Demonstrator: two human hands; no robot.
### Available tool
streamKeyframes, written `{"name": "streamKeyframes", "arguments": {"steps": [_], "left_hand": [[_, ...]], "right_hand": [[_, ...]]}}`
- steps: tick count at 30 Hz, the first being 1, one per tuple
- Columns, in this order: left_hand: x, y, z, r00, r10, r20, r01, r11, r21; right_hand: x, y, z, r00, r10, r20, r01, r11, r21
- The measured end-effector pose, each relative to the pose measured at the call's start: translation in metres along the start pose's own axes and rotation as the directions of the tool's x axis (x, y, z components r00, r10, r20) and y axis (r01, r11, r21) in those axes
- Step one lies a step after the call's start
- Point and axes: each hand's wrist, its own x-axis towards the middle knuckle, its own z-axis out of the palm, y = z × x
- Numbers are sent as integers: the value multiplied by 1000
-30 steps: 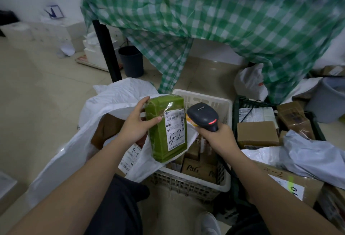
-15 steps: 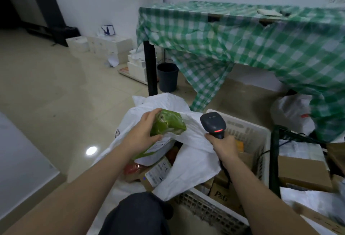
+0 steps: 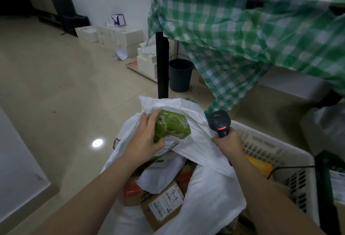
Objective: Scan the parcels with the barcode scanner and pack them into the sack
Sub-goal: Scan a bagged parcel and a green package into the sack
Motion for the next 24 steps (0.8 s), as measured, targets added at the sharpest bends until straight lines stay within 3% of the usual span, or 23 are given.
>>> {"name": "streamKeyframes", "arguments": {"steps": [7, 12, 14, 16, 18, 19, 21, 22, 23, 24], "left_hand": [[26, 3, -15, 1000, -15, -7, 15, 1000, 10], [39, 15, -22, 995, 48, 82, -65, 976, 208], [45, 18, -19, 969, -62, 239, -30, 930, 365], [42, 26, -13, 882, -273, 384, 54, 868, 493], [31, 42, -12, 867, -280, 412, -42, 783, 621], [24, 48, -12, 890, -191, 415, -126, 770, 626], [8, 52, -15, 916, 212, 340, -383, 714, 587], [2, 48, -17, 857, 457, 238, -495, 600, 629], [-1, 40, -17, 780, 610, 143, -511, 487, 708], [-1, 32, -18, 761, 645, 71, -439, 431, 788]], "right_hand": [[12, -66, -3, 983, -73, -166, 104, 977, 186], [-3, -111, -30, 952, -137, -273, 202, 953, 225], [-5, -128, -40, 934, -139, -328, 226, 943, 243], [-8, -139, -45, 930, -141, -339, 219, 954, 204], [-12, -144, -45, 946, -147, -290, 194, 971, 141], [-15, -146, -45, 953, -158, -259, 192, 975, 111], [-21, -146, -40, 961, -193, -200, 214, 973, 91], [-25, -146, -37, 960, -215, -179, 232, 969, 83], [-29, -146, -34, 959, -233, -162, 247, 966, 72], [-33, -146, -33, 957, -246, -153, 258, 964, 61]]}}
